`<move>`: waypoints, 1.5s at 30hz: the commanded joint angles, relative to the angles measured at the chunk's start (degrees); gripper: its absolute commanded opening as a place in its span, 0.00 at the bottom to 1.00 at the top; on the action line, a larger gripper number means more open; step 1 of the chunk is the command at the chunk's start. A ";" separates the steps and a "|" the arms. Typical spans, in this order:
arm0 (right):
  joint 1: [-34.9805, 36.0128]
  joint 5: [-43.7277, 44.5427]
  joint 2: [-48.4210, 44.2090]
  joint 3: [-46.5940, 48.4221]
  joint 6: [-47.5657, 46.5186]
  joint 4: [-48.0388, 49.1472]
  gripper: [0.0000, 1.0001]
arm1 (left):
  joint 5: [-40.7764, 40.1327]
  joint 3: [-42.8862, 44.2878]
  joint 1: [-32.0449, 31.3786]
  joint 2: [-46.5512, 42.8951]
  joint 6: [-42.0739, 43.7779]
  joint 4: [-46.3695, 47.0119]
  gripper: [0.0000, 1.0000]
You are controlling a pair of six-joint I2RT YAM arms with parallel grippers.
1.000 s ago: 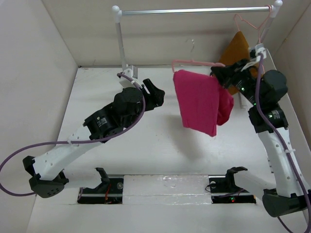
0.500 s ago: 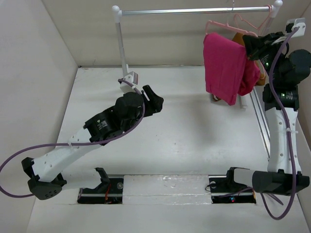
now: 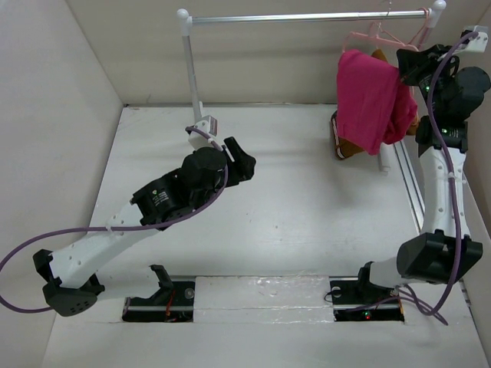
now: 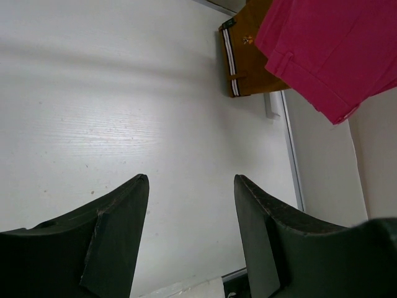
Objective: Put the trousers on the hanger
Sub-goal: Place the hanger at the clothesline, then reset both arms
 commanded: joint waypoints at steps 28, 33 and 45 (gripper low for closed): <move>-1.04 4.01 -8.73 -5.79 -7.34 1.50 1.00 | 2.84 0.35 0.34 3.75 -0.48 0.59 0.59; -5.08 1.81 -13.48 -7.28 -8.22 -3.42 1.00 | 2.93 0.79 0.34 4.89 -0.30 -0.12 0.60; 2.90 7.98 -39.48 -32.84 -15.78 -26.46 1.00 | 5.57 -5.70 0.34 5.34 0.23 0.32 0.61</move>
